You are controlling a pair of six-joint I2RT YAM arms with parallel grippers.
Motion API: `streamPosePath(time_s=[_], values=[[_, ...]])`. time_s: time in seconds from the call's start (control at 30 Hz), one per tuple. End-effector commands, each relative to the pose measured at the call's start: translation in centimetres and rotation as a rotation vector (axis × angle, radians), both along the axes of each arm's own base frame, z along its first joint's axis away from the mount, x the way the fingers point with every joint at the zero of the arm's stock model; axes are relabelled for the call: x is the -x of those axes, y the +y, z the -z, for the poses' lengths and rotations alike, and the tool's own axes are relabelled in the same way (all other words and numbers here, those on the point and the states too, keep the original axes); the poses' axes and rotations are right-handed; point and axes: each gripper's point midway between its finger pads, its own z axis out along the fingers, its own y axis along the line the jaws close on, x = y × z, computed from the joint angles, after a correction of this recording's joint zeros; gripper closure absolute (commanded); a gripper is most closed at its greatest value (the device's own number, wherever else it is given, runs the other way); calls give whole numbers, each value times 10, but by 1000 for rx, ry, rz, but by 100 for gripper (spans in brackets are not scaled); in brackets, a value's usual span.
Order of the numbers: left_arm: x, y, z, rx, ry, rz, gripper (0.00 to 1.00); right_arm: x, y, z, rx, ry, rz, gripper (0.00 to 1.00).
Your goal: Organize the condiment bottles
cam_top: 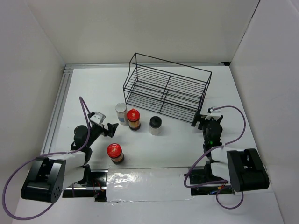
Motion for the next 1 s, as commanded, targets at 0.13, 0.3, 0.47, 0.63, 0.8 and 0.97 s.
streamPosePath(time_s=[0.13,0.3,0.47,0.63,0.8,0.97], values=[[5,3,0,13,-23,-23,1,-12,-20,-32,-36,-11,136,0],[-30,49,-23,150,114,-382,1,-9,4,-71,-71,-26,1,0],[-26,53,-23,72,266,-404,1,2,12,-121,-11,-48,-57,0],[-21,41,-39,84,244,-330,1,4,26,-176,164,-83,-194,0],[-13,22,-68,71,128,-185,1,-1,41,-202,123,-65,-271,0],[-24,28,-106,41,109,-212,1,-21,40,-248,22,-121,-212,89]])
